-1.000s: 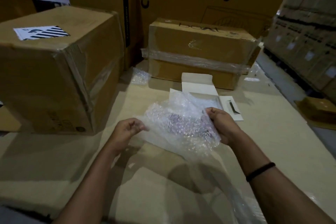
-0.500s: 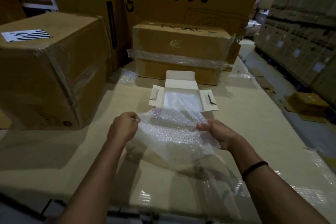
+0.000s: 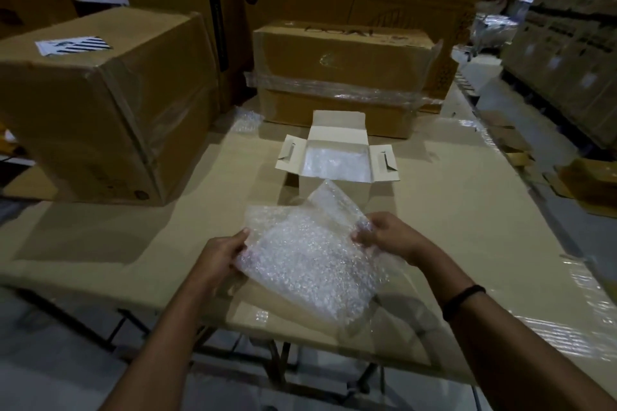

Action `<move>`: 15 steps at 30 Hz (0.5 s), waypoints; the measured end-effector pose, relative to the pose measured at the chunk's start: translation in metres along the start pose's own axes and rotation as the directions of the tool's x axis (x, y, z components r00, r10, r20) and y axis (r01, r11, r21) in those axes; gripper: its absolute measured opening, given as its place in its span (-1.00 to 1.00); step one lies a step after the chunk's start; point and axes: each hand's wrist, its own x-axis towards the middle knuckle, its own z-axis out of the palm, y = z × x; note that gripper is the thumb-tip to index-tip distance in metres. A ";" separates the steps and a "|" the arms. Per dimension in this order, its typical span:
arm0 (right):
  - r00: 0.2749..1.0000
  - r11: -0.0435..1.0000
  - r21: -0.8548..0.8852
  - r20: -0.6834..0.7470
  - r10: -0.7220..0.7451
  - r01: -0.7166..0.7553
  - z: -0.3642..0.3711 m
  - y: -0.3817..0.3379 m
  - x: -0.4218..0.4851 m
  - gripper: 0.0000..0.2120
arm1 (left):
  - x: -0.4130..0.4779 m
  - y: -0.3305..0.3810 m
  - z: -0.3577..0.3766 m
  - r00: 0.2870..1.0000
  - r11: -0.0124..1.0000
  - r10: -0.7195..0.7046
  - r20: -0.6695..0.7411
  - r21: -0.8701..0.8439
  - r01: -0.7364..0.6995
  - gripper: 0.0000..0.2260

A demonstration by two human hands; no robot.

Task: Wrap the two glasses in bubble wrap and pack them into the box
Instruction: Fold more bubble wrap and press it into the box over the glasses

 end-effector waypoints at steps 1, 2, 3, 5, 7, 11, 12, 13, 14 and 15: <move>0.999 0.997 -0.066 -0.008 -0.032 0.032 0.007 -0.004 0.006 -0.84 | -0.001 -0.004 -0.006 0.998 0.998 0.039 -0.054 0.048 -0.036 -0.70; 0.998 0.990 -0.127 -0.016 -0.063 0.060 0.013 -0.010 0.012 -0.78 | -0.002 -0.007 -0.010 0.992 0.992 0.078 -0.096 0.102 -0.068 -0.71; 0.996 0.980 -0.180 -0.018 -0.092 0.087 0.021 -0.017 0.019 -0.75 | -0.004 -0.008 -0.014 0.986 0.984 0.115 -0.124 0.153 -0.095 -0.68; 0.990 0.958 -0.249 0.005 -0.143 0.140 0.037 -0.032 0.035 -0.79 | -0.005 -0.011 -0.021 0.980 0.970 0.152 -0.128 0.209 -0.123 -0.64; 0.984 0.938 -0.299 0.014 -0.177 0.173 0.050 -0.046 0.053 -0.91 | -0.001 -0.015 -0.028 0.985 0.974 0.135 -0.105 0.197 -0.113 -0.68; 0.980 0.918 -0.349 0.009 -0.198 0.189 0.074 -0.071 0.094 -0.85 | 0.007 -0.012 -0.048 0.983 0.936 0.168 -0.069 0.325 -0.137 -0.88; 0.981 0.911 -0.368 0.028 -0.191 0.187 0.079 -0.073 0.102 -0.89 | 0.009 -0.013 -0.052 0.983 0.916 0.174 -0.059 0.376 -0.139 -0.91; 0.981 0.899 -0.394 0.049 -0.187 0.191 0.085 -0.074 0.111 -0.91 | 0.012 -0.013 -0.057 0.983 0.905 0.172 -0.059 0.404 -0.134 -0.90; 0.983 0.890 -0.416 0.070 -0.172 0.186 0.090 -0.075 0.120 -0.90 | 0.014 -0.013 -0.060 0.986 0.904 0.155 -0.058 0.411 -0.118 -0.84; 0.984 0.881 -0.438 0.095 -0.154 0.180 0.096 -0.075 0.128 -0.87 | 0.015 -0.013 -0.063 0.991 0.915 0.123 -0.055 0.392 -0.092 -0.80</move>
